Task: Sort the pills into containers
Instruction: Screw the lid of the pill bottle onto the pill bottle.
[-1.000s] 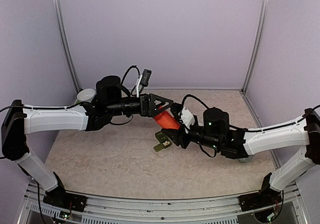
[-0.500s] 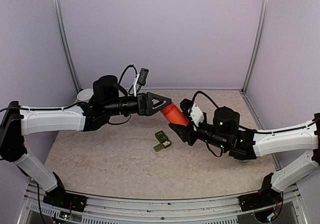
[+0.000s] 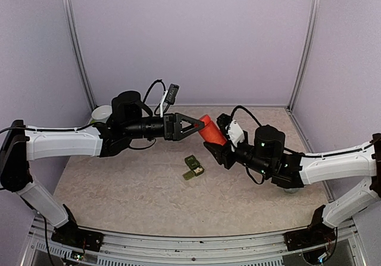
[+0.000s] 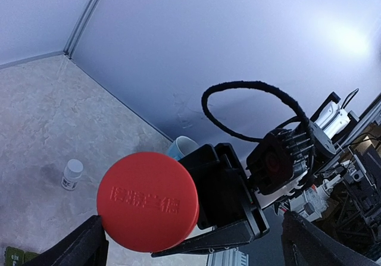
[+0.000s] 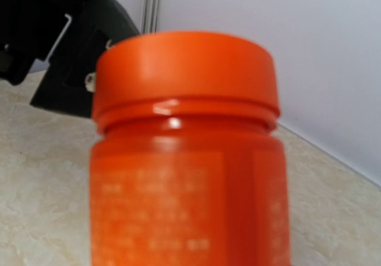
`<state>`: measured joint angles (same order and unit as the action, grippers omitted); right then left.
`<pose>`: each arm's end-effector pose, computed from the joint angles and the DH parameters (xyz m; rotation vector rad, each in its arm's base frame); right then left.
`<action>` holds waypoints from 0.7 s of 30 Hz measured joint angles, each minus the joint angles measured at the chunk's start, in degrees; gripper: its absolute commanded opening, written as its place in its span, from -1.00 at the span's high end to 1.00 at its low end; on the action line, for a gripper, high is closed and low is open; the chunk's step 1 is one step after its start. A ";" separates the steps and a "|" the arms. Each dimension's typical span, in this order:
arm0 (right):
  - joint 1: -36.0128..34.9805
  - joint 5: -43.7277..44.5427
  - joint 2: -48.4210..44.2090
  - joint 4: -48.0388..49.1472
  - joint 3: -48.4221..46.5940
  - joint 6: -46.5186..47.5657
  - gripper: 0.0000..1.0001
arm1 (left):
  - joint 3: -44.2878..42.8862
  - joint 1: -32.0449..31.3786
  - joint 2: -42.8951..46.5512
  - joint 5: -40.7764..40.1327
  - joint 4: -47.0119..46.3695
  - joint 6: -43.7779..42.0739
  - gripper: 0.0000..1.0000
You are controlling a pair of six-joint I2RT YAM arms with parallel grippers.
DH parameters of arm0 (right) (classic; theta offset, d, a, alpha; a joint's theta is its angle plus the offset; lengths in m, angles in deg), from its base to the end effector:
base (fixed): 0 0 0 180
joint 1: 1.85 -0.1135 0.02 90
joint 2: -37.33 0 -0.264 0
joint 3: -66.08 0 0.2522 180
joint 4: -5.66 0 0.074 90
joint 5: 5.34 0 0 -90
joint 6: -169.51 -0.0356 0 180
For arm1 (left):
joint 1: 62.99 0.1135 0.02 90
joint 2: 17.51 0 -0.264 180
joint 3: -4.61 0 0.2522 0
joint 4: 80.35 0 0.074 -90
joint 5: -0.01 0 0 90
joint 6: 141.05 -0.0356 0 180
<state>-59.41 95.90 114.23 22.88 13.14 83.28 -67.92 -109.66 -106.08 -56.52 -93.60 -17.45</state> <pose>0.1661 0.2484 0.2554 -0.7428 1.5458 0.5370 0.2323 -0.2749 0.3027 0.7085 1.7091 -1.5009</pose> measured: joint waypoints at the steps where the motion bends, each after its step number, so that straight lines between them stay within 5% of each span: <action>1: 0.02 -0.26 0.33 0.28 -0.11 -0.15 0.11 | 0.00 0.07 0.00 -0.15 0.00 0.02 -0.98; 21: -2.27 -6.93 6.29 0.85 -2.56 -0.15 0.09 | 0.00 0.24 0.00 -0.28 -1.97 0.15 -0.98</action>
<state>-61.69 88.97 120.52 23.74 10.58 83.13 -67.92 -109.42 -106.08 -56.80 -95.56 -17.30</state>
